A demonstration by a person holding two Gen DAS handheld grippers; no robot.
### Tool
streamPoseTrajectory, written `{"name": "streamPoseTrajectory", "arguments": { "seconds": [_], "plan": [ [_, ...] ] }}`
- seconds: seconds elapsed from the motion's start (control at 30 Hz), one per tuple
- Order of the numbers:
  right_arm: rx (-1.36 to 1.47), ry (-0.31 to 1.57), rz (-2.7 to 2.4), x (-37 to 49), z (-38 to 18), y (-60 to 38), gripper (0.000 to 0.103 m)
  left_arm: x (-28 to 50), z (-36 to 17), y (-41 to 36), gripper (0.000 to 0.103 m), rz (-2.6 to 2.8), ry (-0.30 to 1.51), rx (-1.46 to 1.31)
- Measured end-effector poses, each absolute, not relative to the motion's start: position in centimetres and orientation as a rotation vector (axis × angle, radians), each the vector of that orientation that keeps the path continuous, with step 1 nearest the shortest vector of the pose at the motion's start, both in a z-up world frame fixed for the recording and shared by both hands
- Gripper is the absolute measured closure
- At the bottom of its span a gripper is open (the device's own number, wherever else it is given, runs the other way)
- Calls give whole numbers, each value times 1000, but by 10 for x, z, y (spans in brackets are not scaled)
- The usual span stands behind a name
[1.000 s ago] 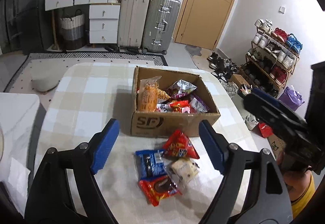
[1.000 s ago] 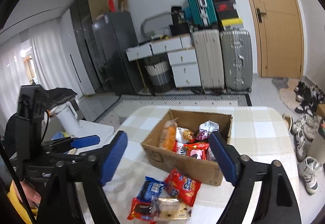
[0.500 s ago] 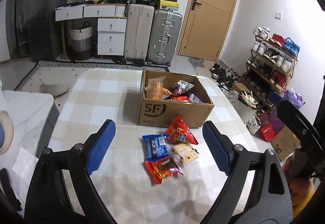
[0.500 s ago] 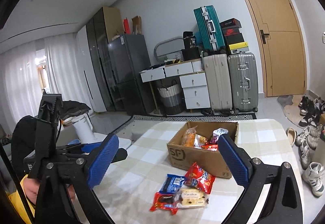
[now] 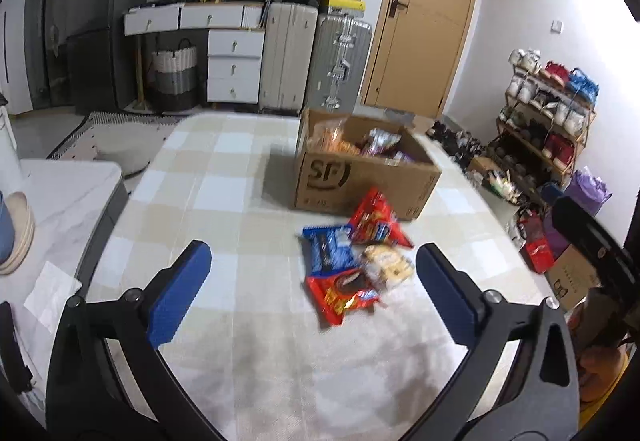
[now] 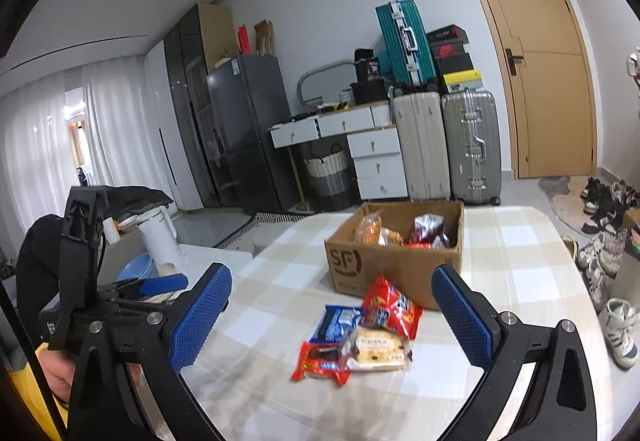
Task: Organize snacks
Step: 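Move both tools back toward the remaining snack packets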
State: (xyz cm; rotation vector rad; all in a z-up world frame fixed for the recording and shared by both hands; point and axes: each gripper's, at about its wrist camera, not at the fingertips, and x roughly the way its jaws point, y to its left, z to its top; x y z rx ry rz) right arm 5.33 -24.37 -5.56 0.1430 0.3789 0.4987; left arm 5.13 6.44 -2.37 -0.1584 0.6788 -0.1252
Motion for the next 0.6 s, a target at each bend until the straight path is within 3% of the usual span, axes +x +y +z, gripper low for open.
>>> {"name": "streamPoseTrajectory", "arguments": {
  "seconds": [0.6],
  "plan": [
    [199,608,476,94,-142,-249,1,98,-117,33,1,-137,887,-135]
  ]
}}
